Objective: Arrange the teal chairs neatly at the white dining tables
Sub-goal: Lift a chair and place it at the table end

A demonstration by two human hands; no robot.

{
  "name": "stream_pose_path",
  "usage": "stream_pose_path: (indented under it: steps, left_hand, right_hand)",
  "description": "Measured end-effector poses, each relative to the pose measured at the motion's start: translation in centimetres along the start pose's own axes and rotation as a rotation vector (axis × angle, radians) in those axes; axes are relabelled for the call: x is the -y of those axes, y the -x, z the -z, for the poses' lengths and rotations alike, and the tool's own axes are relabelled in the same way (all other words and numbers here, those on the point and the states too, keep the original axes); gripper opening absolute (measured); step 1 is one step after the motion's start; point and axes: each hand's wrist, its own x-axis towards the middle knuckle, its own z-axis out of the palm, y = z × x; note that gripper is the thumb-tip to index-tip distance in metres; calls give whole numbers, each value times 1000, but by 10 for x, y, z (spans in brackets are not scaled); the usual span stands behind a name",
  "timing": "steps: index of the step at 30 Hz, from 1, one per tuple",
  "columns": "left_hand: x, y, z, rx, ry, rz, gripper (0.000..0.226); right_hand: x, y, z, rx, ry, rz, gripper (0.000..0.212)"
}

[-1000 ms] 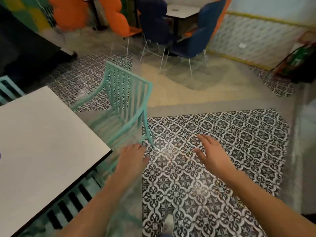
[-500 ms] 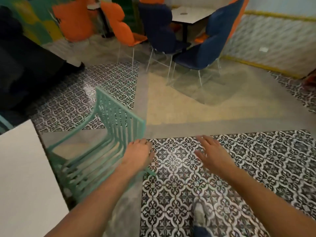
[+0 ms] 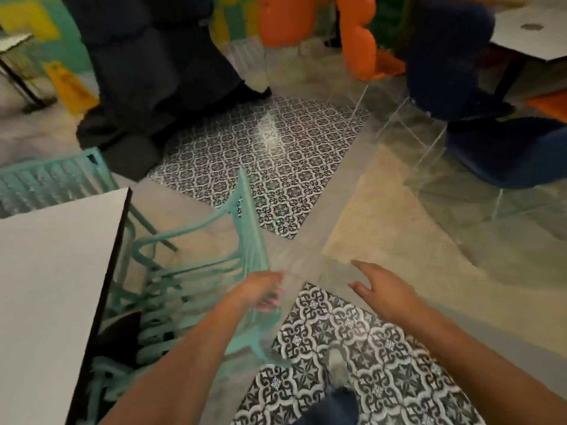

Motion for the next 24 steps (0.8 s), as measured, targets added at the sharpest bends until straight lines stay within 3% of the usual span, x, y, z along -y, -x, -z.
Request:
stream_pose_path:
  steps: [4,8,13,17,21,24]
  left_hand:
    - [-38,-63,16,58,330,101,36]
    - [-70,-88,34,-9,567,159,45]
    - [-80,-97,52,-144,731,208,32]
    - [-76,-105,53,-262,880,225,39]
    - [-80,-98,35,-342,1037,289,53]
    - [-86,-100,-8,-435,1276,372,60]
  right_hand:
    - [-1,-118,17,138,20,145,59]
    - [25,-204,45,251,31,277,58]
    - [74,-286,66,394,24,454,55]
    - [105,-351,60,532,83,620,47]
    - [119,-402,45,785,-18,549,53]
    - [131,-432,36,1033,-262,240,56]
